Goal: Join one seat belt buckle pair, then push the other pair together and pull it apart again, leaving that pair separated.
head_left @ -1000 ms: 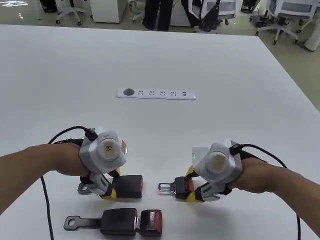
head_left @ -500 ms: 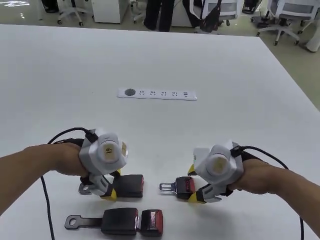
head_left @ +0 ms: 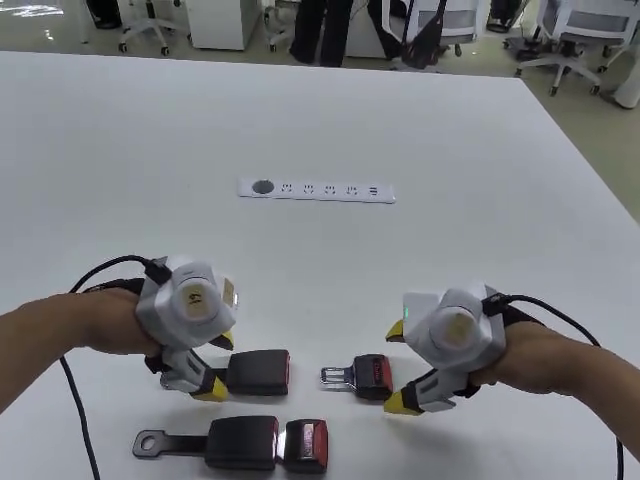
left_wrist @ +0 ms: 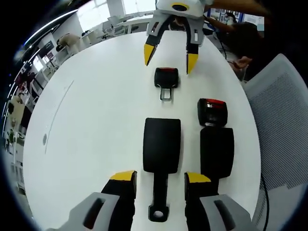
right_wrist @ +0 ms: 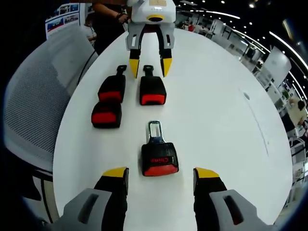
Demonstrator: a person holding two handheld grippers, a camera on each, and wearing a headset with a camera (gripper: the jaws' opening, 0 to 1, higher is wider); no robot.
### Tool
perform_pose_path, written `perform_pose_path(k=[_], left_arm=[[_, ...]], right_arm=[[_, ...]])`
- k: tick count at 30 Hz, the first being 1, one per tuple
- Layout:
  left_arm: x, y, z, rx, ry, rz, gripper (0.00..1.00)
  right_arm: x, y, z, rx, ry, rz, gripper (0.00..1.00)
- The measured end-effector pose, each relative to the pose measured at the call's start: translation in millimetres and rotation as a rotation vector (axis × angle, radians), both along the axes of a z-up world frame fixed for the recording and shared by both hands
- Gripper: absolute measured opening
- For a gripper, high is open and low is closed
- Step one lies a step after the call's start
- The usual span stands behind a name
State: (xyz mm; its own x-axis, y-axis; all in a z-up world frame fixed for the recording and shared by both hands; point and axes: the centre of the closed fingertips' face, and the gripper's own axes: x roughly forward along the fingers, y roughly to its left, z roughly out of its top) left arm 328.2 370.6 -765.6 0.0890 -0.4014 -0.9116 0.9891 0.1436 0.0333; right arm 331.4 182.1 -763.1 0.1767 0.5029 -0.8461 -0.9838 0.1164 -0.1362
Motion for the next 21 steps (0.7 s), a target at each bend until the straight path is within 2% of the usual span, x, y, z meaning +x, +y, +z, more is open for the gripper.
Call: perform_pose_path(k=[2,5,11,19,21], left_arm=[[-4.1,-1.2,6.0,-0.019,0.000,0.020,0.42],[-3.2,4.6,8.3,-0.056,-0.003,0.062,0.43],[-14.8,13.5,15.2,-0.122,0.016,0.139,0.50],[-20.0,32.1,19.4,-0.222,-0.004,0.261,0.57],[-21.5,34.1,21.9,-0.248,-0.017,0.289,0.59]], right_arm=[[-2.9,-3.6,2.5,0.008,0.008,-0.017,0.55],[-4.8,-7.8,3.0,0.023,0.011,-0.041,0.57],[-12.3,-14.2,7.3,0.059,0.015,-0.099,0.61],[-20.9,-17.2,11.2,0.118,0.010,-0.149,0.67],[-25.1,-16.3,16.1,0.134,0.009,-0.167,0.68]])
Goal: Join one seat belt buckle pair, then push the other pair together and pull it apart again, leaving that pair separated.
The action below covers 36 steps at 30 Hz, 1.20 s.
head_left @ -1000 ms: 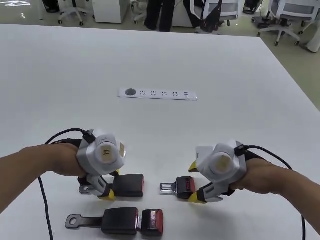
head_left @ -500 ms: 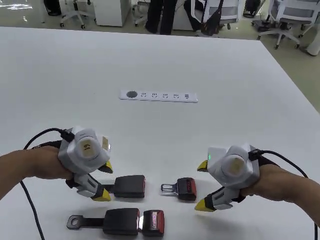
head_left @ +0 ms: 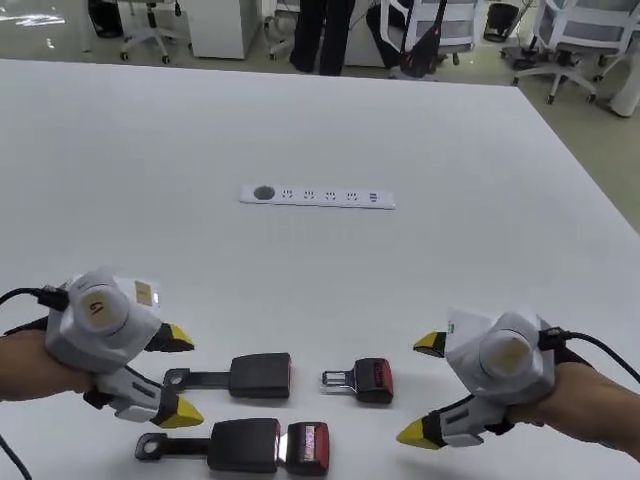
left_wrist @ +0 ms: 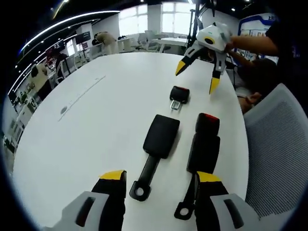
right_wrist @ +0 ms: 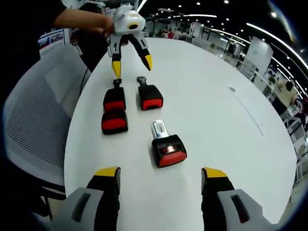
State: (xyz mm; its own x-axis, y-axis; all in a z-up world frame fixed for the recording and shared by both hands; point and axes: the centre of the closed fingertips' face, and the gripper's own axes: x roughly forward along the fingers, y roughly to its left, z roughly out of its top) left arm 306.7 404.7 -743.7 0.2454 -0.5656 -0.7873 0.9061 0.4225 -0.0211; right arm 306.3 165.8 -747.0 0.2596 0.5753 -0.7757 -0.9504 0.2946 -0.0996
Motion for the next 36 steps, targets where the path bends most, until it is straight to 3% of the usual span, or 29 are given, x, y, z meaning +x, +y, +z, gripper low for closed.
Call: perform_pose_path(k=[3,6,10,14,18,21,24,27,32,36], left_arm=[[-4.3,2.1,6.6,-0.071,-0.021,0.066,0.60],[-10.3,7.9,10.3,-0.115,-0.042,0.107,0.61],[-16.8,10.4,15.5,-0.147,-0.073,0.151,0.65],[-25.4,12.8,19.7,-0.179,-0.095,0.193,0.70],[-29.4,17.3,23.6,-0.200,-0.128,0.237,0.74],[-34.7,18.2,27.2,-0.240,-0.132,0.285,0.78],[-43.5,14.5,27.8,-0.251,-0.127,0.304,0.84],[-48.7,15.2,28.7,-0.268,-0.128,0.325,0.90],[-54.6,12.7,30.4,-0.281,-0.133,0.351,0.99],[-56.6,11.9,35.2,-0.305,-0.148,0.362,1.00]], right_arm=[[-1.9,1.5,1.3,0.048,-0.006,-0.048,0.70],[-6.8,3.4,5.4,0.082,-0.012,-0.085,0.70],[-14.4,3.8,9.8,0.126,-0.022,-0.144,0.74],[-21.9,1.5,3.4,0.137,-0.027,-0.170,0.78],[-26.6,3.6,10.2,0.182,-0.046,-0.215,0.85],[-33.0,7.1,15.1,0.208,-0.039,-0.227,0.90],[-38.1,10.9,27.6,0.237,-0.054,-0.255,0.94],[-40.0,13.1,30.1,0.269,-0.051,-0.281,0.98],[-48.7,16.1,30.4,0.276,-0.045,-0.287,0.99],[-53.1,16.2,33.8,0.288,-0.045,-0.298,0.99]])
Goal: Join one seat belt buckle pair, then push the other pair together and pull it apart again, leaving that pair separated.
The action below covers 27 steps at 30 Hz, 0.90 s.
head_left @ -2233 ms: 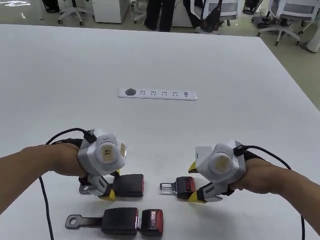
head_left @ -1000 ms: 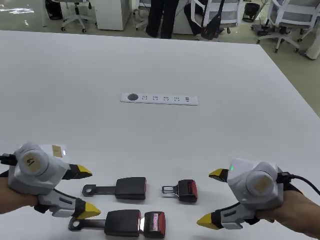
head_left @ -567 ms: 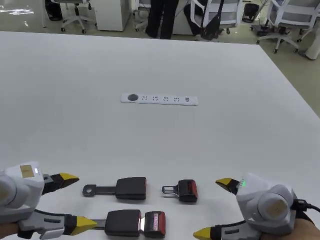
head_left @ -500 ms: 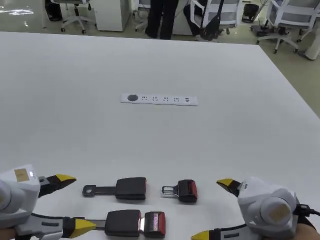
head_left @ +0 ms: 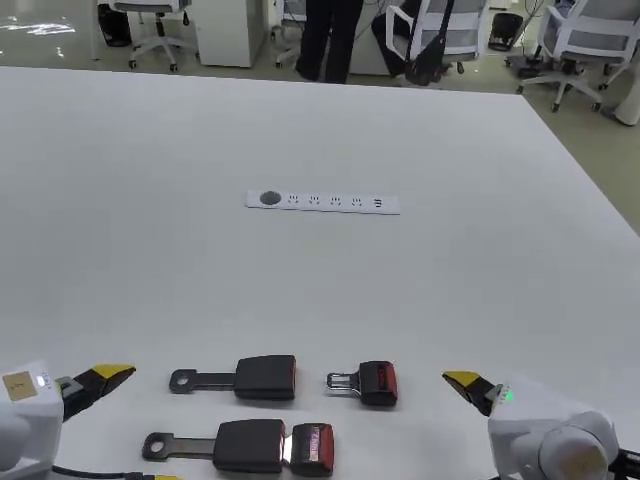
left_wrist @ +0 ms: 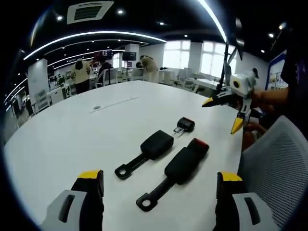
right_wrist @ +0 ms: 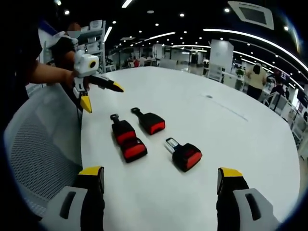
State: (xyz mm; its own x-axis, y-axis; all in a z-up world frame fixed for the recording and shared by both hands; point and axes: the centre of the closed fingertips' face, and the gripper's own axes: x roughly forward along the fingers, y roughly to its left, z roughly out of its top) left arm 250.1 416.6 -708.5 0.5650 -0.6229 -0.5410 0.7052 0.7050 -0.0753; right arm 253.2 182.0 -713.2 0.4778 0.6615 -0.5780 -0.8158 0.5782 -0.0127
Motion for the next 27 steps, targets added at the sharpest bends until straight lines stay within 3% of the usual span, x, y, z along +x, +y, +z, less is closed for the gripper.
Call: perform_pose_path(k=[8,27], left_arm=[[-2.0,-5.5,3.6,-0.038,-0.014,0.032,1.00],[-2.7,-5.3,9.1,-0.047,-0.035,0.047,1.00]], right_arm=[[-4.1,-2.9,-3.6,0.007,0.008,-0.014,0.99],[-13.6,3.4,-4.1,-0.004,0.017,0.005,0.98]])
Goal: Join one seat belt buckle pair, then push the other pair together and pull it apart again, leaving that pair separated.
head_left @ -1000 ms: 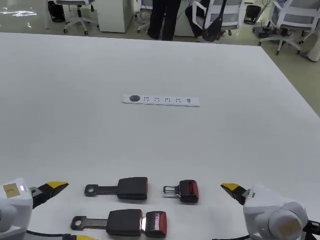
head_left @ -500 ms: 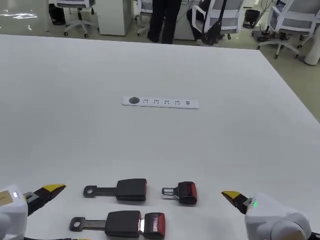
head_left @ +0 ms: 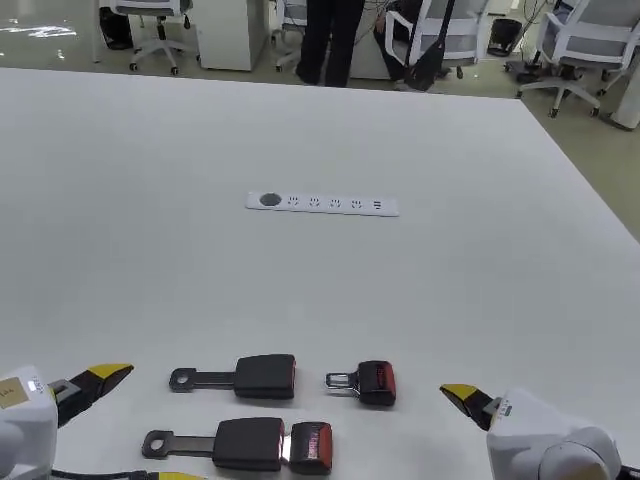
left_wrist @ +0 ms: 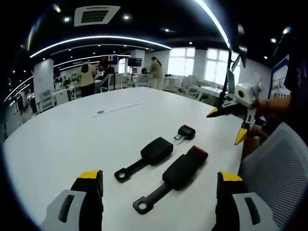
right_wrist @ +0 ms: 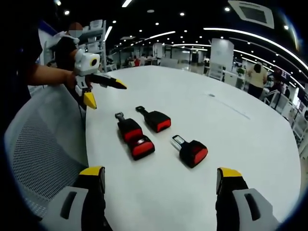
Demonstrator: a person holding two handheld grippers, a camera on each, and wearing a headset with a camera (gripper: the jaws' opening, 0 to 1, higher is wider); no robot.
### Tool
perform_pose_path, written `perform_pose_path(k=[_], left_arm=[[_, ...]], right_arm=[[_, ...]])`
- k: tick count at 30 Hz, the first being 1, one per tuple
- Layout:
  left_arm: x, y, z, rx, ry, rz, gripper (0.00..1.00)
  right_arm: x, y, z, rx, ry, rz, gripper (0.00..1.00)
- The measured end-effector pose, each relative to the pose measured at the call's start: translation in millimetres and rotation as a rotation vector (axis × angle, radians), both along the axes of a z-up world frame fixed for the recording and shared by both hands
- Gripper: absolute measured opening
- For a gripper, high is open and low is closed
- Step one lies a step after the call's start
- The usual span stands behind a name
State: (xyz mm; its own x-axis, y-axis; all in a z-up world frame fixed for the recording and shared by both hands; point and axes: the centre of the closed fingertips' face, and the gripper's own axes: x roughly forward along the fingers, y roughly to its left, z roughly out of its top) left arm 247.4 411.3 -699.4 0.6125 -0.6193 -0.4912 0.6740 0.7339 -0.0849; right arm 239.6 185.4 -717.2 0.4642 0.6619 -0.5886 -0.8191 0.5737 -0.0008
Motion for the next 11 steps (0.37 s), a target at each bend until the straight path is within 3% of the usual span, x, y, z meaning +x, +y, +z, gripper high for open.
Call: perform_pose_path(k=[11], left_arm=[[-1.2,-1.0,0.2,-0.001,-0.003,-0.004,1.00]], right_arm=[[-5.4,0.2,-1.5,-0.005,-0.001,0.000,0.97]])
